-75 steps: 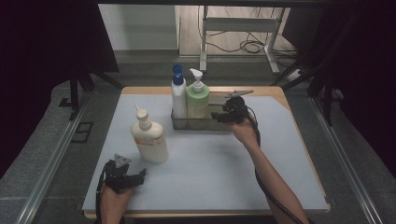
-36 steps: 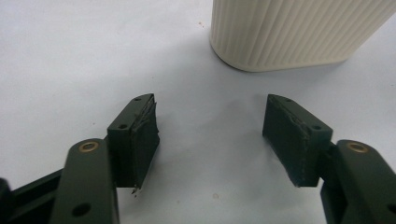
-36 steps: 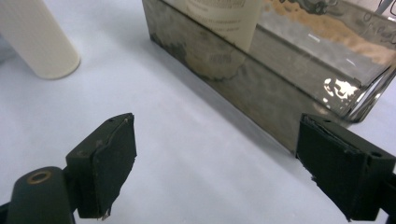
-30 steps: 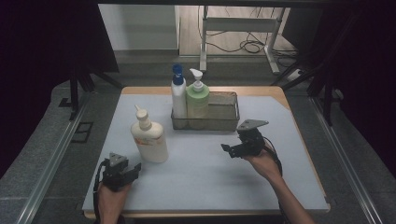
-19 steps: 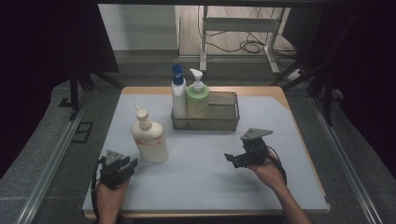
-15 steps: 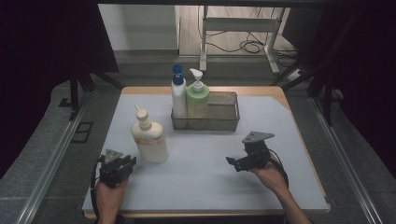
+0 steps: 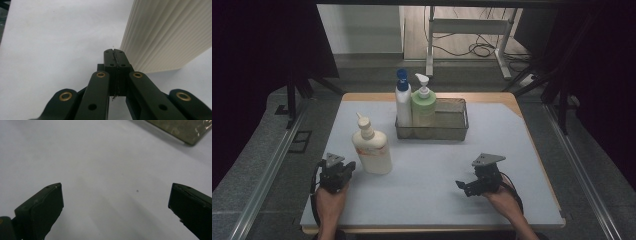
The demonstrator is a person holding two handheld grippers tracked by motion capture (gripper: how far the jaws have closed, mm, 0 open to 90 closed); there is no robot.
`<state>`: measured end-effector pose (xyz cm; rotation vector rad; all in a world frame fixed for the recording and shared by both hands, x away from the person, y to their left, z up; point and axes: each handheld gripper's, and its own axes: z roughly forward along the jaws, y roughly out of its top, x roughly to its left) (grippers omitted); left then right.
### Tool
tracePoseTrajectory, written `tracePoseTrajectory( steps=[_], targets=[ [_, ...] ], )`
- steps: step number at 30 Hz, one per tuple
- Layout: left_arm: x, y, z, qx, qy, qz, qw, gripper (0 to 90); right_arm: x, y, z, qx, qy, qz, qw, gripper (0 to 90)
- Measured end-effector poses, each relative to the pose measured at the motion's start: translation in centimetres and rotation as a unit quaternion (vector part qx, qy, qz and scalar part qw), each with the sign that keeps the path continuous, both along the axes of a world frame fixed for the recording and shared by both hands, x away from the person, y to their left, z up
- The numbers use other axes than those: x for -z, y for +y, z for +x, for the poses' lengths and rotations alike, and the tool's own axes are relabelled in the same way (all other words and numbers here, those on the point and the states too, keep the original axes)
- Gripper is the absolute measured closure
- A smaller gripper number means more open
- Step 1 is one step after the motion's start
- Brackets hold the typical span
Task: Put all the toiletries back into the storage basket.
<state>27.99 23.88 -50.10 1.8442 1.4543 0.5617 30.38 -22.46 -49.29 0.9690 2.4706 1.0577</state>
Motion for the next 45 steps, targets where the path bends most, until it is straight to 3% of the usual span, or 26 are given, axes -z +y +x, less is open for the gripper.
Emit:
tracePoseTrajectory(
  steps=[16,20,27,45],
  targets=[
    [0.1,-0.7,1.9,0.002,0.000,-0.018,0.9998,89.2,2.7,-1.4,-1.1,0.020,0.030,-0.011,0.9993,0.4],
    [0.1,-1.1,2.0,-0.011,0.001,-0.020,0.9997,89.3,2.9,-1.4,-1.3,0.018,0.017,-0.015,0.9996,0.3],
    [0.1,-1.4,2.4,-0.019,0.003,-0.025,0.9995,89.4,3.0,-1.4,-1.4,0.018,0.015,-0.015,0.9996,0.1],
    [0.2,-4.4,4.9,0.032,-0.001,-0.026,0.9991,89.3,3.0,-1.4,-1.5,0.019,0.013,-0.015,0.9996,0.1]
  ],
)
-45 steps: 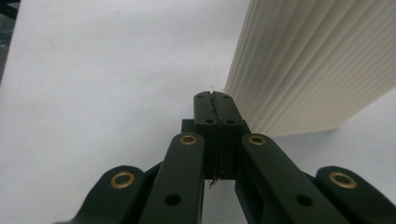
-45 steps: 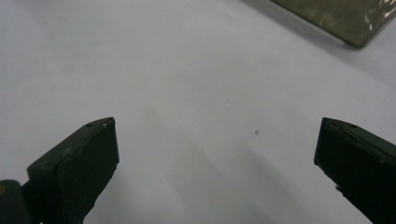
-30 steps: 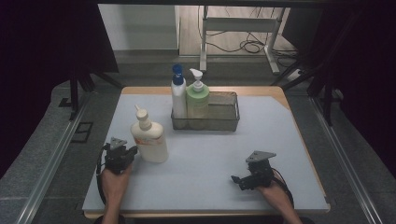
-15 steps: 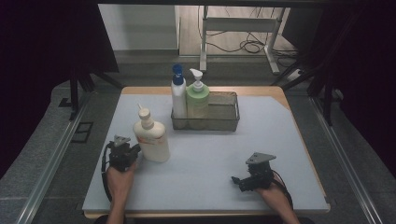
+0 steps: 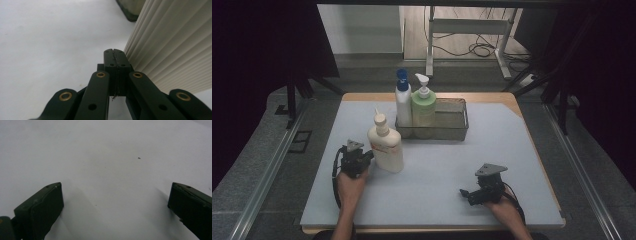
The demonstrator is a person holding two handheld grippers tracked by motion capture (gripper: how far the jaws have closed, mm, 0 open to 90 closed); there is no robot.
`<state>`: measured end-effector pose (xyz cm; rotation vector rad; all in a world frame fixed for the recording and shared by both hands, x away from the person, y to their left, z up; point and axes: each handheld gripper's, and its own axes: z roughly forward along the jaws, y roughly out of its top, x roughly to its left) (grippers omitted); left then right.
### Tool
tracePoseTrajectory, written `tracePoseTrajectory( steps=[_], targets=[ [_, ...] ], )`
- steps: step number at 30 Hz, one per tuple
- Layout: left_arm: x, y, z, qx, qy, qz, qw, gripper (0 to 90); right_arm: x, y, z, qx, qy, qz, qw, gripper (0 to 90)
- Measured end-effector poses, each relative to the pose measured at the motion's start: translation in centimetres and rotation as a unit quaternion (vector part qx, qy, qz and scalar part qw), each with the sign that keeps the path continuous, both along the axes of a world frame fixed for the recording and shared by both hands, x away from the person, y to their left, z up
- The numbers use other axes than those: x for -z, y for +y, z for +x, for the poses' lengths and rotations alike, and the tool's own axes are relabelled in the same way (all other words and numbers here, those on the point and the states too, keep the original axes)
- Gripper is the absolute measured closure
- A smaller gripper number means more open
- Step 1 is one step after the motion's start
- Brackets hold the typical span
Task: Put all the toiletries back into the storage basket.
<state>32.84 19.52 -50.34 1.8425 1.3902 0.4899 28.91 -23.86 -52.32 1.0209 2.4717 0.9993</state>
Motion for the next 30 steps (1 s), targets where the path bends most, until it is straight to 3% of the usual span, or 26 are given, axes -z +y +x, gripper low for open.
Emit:
tracePoseTrajectory(
  steps=[30],
  targets=[
    [0.0,-6.0,0.7,0.081,-0.004,0.009,0.9967,88.3,0.0,0.0,-0.1,0.000,-0.001,-0.001,1.0000,0.5]
  ],
)
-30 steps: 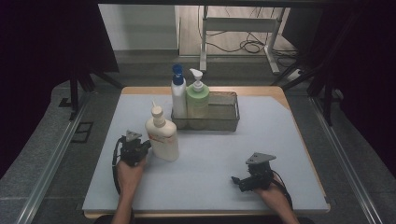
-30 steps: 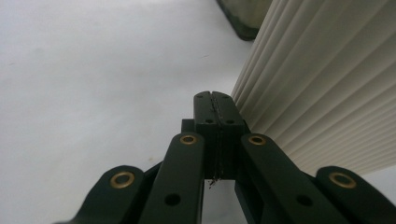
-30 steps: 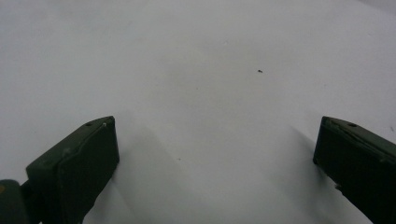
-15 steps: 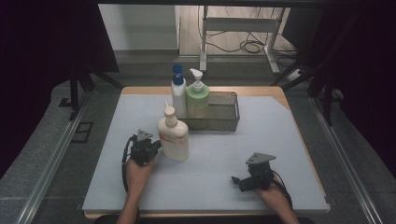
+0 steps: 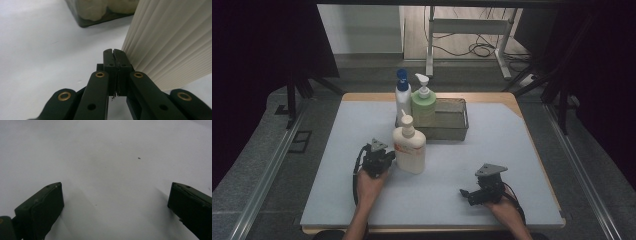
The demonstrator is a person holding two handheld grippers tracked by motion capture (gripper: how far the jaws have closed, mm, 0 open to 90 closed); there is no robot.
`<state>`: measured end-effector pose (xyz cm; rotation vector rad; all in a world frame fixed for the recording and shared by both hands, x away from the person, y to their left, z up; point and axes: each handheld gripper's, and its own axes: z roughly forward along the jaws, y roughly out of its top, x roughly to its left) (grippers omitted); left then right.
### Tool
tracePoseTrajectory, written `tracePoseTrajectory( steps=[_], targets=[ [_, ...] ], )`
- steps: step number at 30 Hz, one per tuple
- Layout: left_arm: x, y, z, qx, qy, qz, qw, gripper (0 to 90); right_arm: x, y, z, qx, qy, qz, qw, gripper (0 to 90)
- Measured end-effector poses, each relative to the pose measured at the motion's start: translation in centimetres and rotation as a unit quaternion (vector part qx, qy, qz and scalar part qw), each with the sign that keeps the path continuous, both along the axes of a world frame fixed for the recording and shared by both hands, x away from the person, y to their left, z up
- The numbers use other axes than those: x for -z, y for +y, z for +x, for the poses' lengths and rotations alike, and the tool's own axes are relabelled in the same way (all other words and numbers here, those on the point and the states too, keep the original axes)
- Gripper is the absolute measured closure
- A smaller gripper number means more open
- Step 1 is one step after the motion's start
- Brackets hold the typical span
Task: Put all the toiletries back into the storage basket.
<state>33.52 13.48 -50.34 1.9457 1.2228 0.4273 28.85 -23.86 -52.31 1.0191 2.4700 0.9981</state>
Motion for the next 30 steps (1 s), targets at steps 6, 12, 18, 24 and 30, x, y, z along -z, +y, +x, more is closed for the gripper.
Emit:
tracePoseTrajectory(
  steps=[6,12,18,24,30],
  targets=[
    [0.0,-1.2,0.1,0.012,0.001,0.004,0.9999,88.5,0.0,0.0,0.0,0.000,0.000,0.000,1.0000,0.5],
    [0.0,-2.6,0.1,0.027,0.000,0.006,0.9996,88.6,0.0,0.0,0.0,0.000,0.000,0.000,1.0000,0.5],
    [0.0,-3.6,0.1,0.039,0.002,0.007,0.9992,88.6,0.0,0.0,0.0,0.000,0.000,0.000,1.0000,0.5],
    [0.0,-4.5,0.0,0.048,0.002,0.005,0.9988,88.7,0.0,0.0,0.0,0.000,0.000,0.000,1.0000,0.5],
    [0.0,-5.4,-0.2,0.059,0.004,-0.001,0.9982,88.8,0.0,0.0,0.0,0.000,0.000,0.000,1.0000,0.5]
  ],
)
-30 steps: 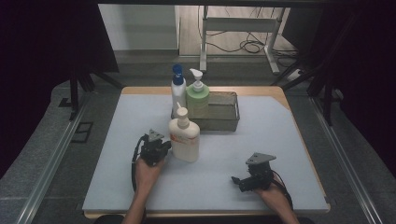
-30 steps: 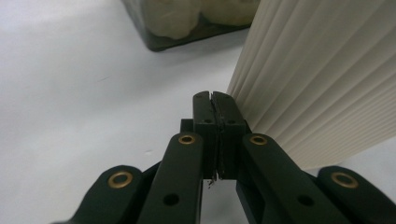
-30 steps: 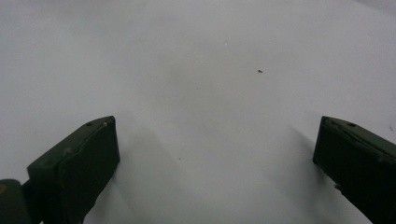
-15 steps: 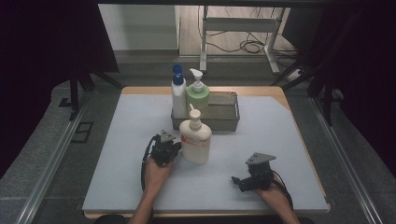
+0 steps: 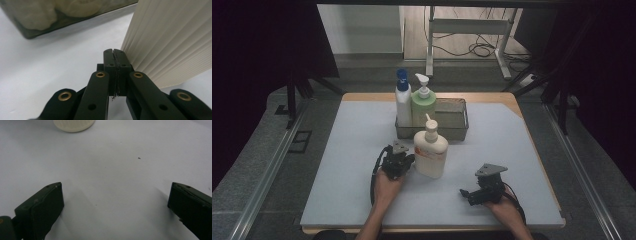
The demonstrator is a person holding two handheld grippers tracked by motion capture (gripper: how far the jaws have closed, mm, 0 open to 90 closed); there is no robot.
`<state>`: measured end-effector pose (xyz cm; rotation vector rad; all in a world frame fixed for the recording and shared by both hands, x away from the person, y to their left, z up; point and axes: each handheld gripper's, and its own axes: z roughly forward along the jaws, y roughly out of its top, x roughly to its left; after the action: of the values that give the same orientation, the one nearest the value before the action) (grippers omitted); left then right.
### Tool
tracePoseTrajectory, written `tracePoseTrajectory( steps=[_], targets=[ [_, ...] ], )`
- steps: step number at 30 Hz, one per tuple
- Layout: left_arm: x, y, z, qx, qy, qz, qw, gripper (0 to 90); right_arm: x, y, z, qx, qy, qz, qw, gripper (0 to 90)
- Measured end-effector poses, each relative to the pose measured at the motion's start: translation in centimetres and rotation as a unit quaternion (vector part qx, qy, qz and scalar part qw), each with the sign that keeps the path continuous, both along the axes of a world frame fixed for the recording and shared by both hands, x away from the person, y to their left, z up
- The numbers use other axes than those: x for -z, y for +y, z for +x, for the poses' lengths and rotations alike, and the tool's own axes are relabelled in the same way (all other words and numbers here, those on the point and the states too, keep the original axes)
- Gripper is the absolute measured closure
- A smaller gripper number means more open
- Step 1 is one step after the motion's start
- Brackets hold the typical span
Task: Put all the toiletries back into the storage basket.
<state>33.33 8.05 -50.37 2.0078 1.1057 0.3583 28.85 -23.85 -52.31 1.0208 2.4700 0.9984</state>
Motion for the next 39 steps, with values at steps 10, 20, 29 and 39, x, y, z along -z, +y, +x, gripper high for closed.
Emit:
tracePoseTrajectory(
  steps=[10,20,29,39],
  targets=[
    [0.4,0.1,0.1,0.008,0.009,0.000,0.9999,84.6,0.0,0.0,0.1,0.000,0.002,-0.001,1.0000,0.5],
    [-0.1,0.8,-0.5,0.014,0.007,0.012,0.9998,75.1,-0.6,-0.2,0.1,-0.011,0.001,0.002,0.9999,2.8],
    [-0.3,2.6,-1.7,0.011,0.009,0.036,0.9993,57.0,-1.9,-0.1,0.1,-0.024,-0.005,0.023,0.9994,2.9],
    [-0.3,3.7,-3.4,0.008,0.002,0.059,0.9983,37.4,-3.5,0.3,0.4,-0.040,-0.007,0.044,0.9982,6.3]
  ],
)
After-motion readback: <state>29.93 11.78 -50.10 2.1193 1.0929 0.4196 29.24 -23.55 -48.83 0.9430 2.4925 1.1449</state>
